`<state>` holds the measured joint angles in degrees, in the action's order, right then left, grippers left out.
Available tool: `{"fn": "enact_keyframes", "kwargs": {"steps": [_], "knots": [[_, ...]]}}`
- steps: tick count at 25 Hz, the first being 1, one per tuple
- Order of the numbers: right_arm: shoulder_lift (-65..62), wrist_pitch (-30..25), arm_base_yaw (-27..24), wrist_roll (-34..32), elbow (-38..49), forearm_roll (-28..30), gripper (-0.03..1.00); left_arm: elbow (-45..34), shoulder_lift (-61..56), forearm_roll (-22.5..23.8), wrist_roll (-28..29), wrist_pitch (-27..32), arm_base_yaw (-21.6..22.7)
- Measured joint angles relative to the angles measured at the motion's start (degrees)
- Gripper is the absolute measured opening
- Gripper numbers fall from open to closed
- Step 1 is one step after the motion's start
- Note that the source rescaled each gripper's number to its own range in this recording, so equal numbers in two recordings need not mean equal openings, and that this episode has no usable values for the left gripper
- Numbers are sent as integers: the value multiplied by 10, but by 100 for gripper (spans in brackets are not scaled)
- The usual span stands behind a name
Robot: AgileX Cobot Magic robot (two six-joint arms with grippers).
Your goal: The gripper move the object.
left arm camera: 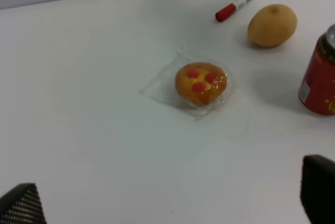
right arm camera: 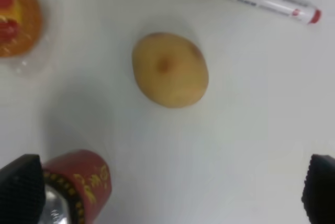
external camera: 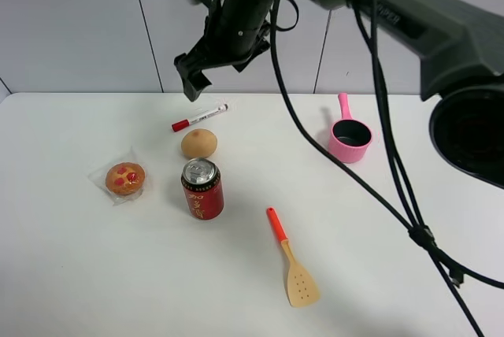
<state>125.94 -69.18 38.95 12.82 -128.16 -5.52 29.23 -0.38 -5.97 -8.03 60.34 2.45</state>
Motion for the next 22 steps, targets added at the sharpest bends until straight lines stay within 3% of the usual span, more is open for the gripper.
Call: {"fn": "enact_keyframes", "kwargs": {"steps": [15,22], "knots": [[-129,-6,7,-81,1,85,100,0,0,0,-1,0,0],[-177,-5,5,-96,82,115,100,0,0,0,0,0,0]]}}
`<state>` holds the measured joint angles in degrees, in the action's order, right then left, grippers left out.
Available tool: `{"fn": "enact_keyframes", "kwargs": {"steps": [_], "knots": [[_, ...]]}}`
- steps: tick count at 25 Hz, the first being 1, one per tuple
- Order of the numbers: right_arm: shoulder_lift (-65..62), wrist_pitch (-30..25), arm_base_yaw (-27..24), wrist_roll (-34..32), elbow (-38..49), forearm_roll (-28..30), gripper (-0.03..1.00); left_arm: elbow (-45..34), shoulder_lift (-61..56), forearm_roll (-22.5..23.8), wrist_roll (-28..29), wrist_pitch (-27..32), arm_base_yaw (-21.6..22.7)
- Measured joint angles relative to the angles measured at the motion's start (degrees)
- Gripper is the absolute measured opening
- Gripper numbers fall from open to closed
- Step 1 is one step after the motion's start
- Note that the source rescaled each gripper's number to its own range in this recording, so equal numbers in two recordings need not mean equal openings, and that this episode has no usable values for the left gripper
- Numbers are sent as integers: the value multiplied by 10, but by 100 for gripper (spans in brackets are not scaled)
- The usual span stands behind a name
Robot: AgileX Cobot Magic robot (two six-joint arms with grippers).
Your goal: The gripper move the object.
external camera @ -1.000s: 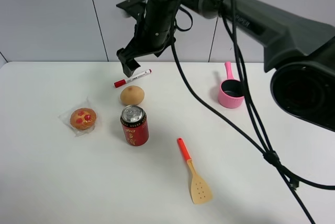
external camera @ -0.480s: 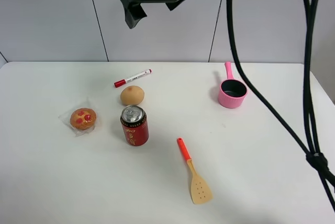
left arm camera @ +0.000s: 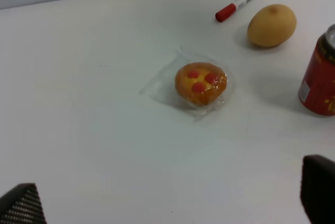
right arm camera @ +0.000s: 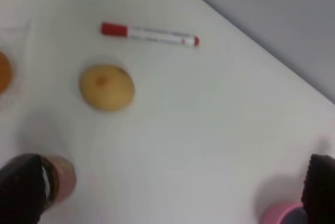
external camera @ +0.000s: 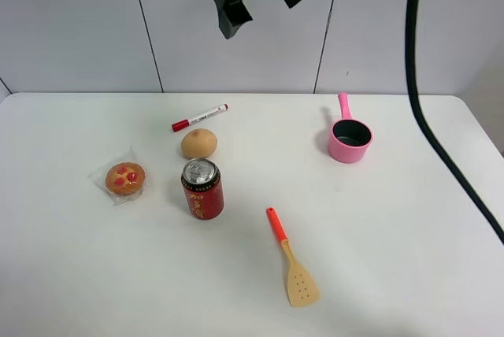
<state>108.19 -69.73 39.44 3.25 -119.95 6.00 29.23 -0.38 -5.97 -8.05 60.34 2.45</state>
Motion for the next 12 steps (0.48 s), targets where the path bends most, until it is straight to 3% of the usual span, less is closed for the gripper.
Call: {"fn": "enact_keyframes", "kwargs": {"steps": [12], "knots": [[-149,-4,-123,-32,179,32,100,0,0,0,0,0,0]]}}
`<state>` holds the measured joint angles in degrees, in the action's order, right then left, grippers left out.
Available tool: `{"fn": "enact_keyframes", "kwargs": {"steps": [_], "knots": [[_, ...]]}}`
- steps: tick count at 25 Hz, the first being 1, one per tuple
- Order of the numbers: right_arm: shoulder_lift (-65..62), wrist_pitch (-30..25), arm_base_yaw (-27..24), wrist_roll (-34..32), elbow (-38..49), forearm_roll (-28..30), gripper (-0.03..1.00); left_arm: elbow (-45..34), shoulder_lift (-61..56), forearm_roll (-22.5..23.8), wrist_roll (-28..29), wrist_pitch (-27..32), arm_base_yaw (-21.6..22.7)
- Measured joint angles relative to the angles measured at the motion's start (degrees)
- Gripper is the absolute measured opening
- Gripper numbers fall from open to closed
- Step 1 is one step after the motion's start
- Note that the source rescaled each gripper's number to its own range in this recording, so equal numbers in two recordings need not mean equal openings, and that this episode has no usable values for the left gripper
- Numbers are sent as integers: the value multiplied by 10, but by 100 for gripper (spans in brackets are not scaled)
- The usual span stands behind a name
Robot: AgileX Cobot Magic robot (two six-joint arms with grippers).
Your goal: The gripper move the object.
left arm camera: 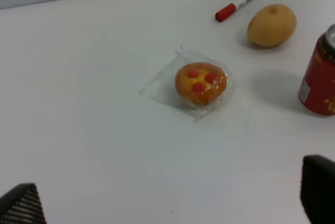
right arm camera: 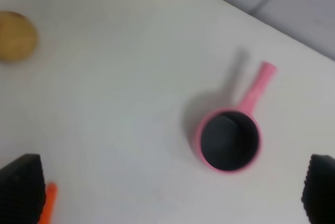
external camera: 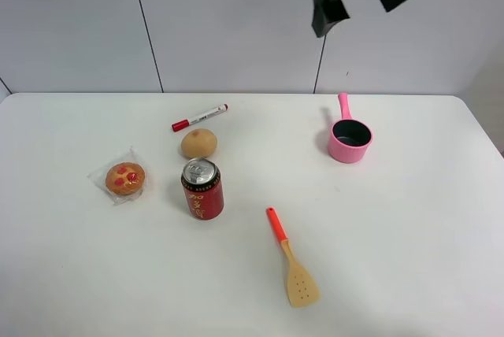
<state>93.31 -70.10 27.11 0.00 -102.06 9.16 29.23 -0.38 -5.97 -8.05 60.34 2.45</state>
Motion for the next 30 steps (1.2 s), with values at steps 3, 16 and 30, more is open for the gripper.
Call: {"fn": "enact_keyframes", "kwargs": {"steps": [3,16,30], "knots": [[-44,0,-45,0,42,9,100,0,0,0,0,0,0],[-255,-1,-214,-23,196,12,100,0,0,0,0,0,0],[-543,0,-231,-88,464,2,100,0,0,0,0,0,0]]}}
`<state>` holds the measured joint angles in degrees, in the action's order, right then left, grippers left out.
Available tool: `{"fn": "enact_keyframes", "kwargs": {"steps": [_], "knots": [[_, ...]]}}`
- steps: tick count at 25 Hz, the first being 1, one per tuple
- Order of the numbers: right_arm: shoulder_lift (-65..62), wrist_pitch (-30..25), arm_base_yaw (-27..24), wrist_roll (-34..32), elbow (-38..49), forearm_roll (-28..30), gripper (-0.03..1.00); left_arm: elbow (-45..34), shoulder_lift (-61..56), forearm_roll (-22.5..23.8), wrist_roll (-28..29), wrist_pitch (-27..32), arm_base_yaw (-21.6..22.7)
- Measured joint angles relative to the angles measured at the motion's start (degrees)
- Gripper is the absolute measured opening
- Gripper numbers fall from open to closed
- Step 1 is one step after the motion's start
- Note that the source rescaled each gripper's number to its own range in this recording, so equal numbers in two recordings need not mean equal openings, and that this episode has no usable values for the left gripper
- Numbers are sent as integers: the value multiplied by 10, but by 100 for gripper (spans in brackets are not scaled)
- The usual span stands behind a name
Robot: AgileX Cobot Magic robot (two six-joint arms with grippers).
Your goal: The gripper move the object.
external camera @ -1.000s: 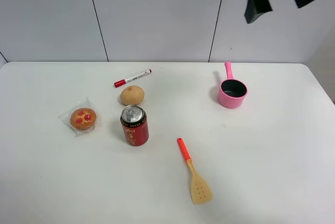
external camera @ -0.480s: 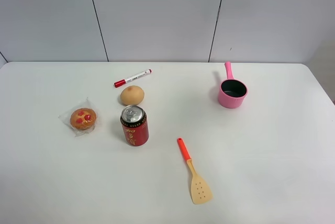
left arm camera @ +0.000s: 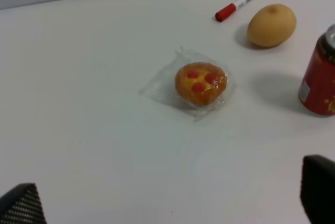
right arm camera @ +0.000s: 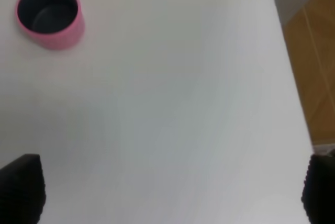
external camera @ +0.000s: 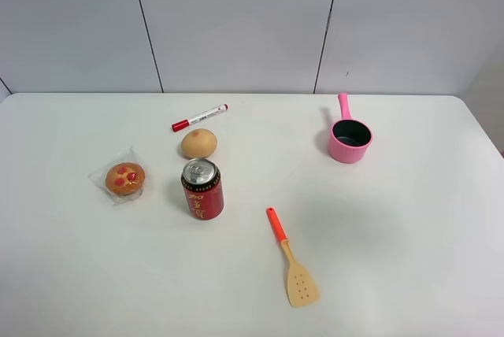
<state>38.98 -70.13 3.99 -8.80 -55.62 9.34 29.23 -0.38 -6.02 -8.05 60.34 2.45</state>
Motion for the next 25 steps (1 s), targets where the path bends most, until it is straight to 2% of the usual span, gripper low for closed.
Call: {"fn": "enact_keyframes", "kwargs": {"steps": [6,9,15,20,25], "knots": [[-195,58,0,-8,135,-24,100,0,0,0,0,0,0],[-266,63,0,-9,172,-25,100,0,0,0,0,0,0],[-323,72,0,-8,216,-25,100,0,0,0,0,0,0],[-344,104,0,-4,256,-45,100,0,0,0,0,0,0],[-365,99,0,8,274,-52,100,0,0,0,-1,0,0]]}}
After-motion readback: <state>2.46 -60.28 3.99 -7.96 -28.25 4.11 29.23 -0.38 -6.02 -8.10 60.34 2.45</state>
